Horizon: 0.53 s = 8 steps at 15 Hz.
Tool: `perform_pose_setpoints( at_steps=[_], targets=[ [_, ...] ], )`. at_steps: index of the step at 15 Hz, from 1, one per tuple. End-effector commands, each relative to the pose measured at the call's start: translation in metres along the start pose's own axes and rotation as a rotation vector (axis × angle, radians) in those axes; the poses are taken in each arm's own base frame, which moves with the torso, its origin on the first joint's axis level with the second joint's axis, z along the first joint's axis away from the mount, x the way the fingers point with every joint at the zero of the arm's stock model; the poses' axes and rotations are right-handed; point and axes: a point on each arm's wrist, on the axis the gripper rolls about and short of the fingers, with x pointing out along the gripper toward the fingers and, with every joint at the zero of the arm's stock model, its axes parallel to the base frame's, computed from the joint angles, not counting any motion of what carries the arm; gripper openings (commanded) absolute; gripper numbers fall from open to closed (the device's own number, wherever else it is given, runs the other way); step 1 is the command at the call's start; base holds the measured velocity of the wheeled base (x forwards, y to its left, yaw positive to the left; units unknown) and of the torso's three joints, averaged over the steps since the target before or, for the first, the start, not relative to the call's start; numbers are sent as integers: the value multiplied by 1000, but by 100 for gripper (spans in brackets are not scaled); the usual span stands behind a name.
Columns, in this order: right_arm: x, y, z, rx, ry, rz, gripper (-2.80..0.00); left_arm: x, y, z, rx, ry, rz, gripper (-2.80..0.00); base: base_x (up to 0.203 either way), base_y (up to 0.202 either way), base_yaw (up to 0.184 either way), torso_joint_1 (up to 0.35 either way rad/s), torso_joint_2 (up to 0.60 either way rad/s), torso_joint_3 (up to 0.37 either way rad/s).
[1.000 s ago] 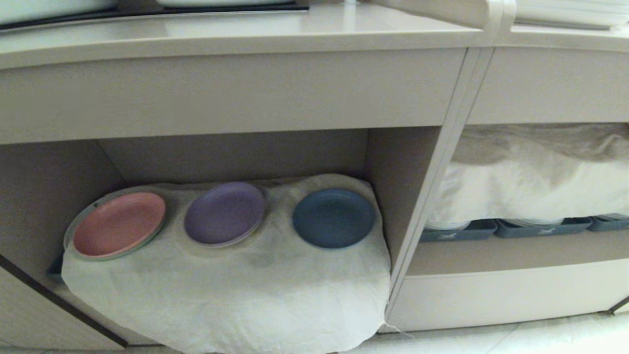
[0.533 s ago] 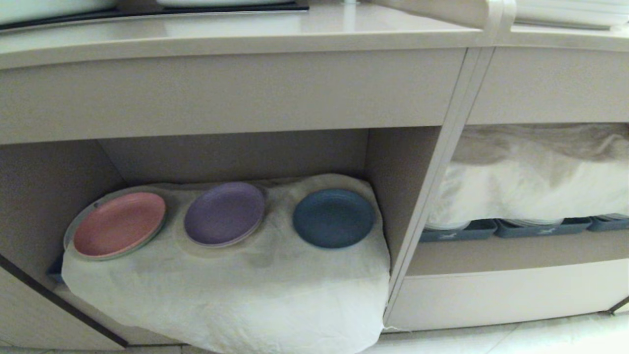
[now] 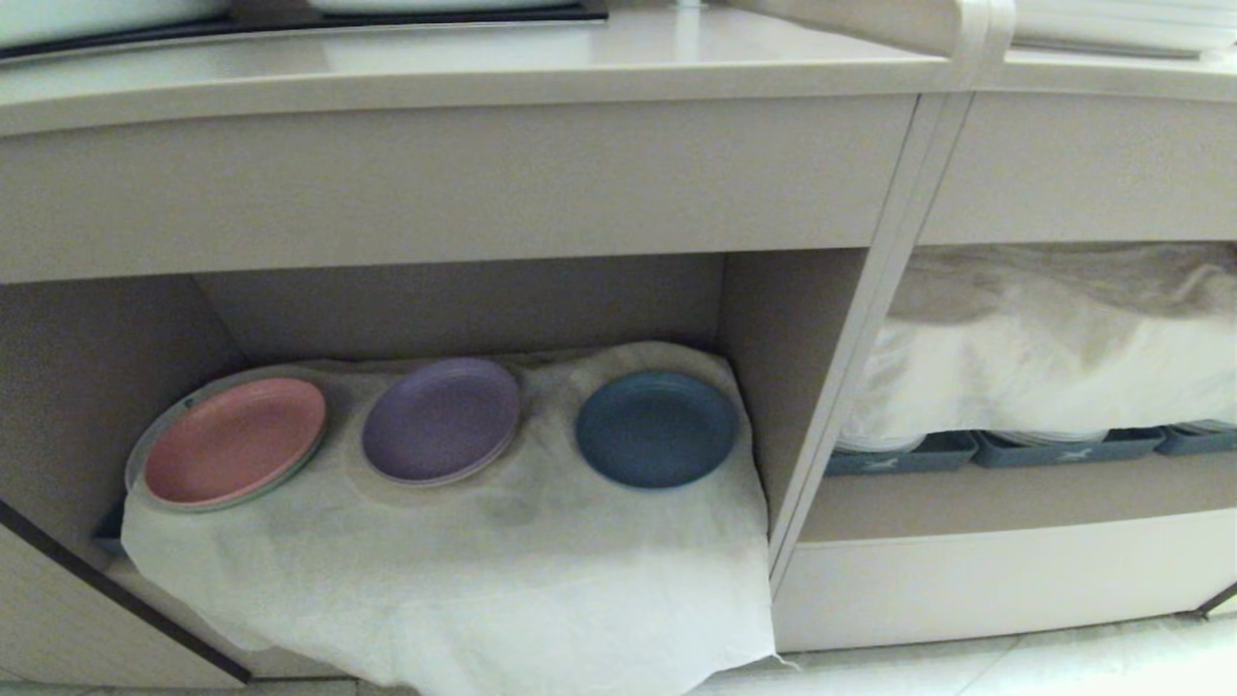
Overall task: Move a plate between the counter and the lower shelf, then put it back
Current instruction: Pick up the plate in the cupboard
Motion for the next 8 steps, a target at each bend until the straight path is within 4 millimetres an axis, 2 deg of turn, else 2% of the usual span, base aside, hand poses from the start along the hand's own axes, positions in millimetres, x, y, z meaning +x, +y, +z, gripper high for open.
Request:
perform_pose_setpoints(
  at_steps=[1, 3, 8],
  targets=[
    [0, 0, 0, 2, 0, 0, -280, 0, 0, 1, 1, -5, -3, -280, 0, 0, 0, 0, 0, 0],
    [0, 0, 0, 1, 0, 0, -280, -5, 0, 13, -4, -40, -71, -280, 0, 0, 0, 0, 0, 0],
    [0, 0, 0, 2, 0, 0, -280, -6, -3, 20, -1, -3, -213, -280, 0, 0, 0, 0, 0, 0]
  ],
)
